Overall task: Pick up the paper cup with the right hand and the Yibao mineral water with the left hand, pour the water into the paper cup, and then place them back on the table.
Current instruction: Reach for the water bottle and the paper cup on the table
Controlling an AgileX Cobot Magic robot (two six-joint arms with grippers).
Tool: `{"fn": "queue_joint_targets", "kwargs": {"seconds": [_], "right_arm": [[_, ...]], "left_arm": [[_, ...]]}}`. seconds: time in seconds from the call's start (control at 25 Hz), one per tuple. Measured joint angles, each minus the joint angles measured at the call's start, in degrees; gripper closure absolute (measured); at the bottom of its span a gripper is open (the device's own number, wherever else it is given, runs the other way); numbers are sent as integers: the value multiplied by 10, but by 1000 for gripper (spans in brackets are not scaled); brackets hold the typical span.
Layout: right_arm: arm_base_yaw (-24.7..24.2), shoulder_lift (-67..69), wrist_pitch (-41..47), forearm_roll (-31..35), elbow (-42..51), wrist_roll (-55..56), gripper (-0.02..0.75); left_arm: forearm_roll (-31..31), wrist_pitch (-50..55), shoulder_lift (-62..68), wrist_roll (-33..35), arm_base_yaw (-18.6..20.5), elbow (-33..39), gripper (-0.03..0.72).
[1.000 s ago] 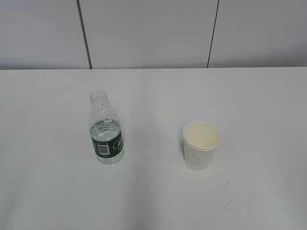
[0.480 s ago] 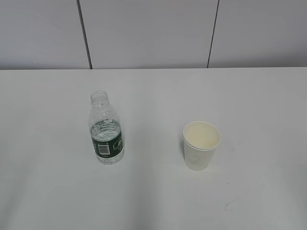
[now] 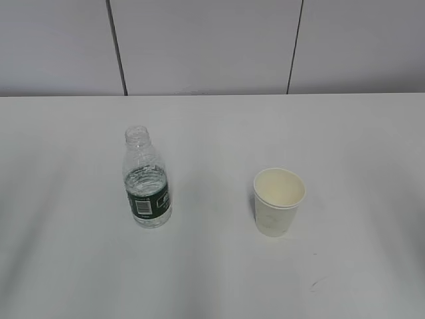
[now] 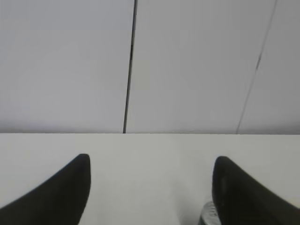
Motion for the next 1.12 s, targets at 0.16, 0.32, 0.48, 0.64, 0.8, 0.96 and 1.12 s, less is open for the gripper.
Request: {"fn": "queue_joint_targets", "kwargs": {"seconds": [0.16, 0.32, 0.48, 0.64, 0.8, 0.96, 1.12], "right_arm": [[4, 88, -77, 74, 23, -101, 164], [9, 188, -175, 99, 54, -144, 164], [23, 277, -247, 107, 61, -137, 164], [80, 356, -332, 94, 61, -128, 164], [142, 429, -401, 77, 61, -127, 164], [160, 506, -453, 23, 61, -76, 164], [162, 583, -528, -116, 69, 54, 164]], "left_arm": [[-2, -105, 85, 5, -3, 36, 208], [-2, -200, 187, 5, -33, 70, 210], [-5, -319, 267, 3, -90, 87, 219], [-5, -428, 371, -4, -157, 105, 228], [12, -540, 477, -14, -209, 108, 228], [73, -628, 578, -57, -220, 108, 228], [142, -731, 677, -128, -221, 107, 228]]}}
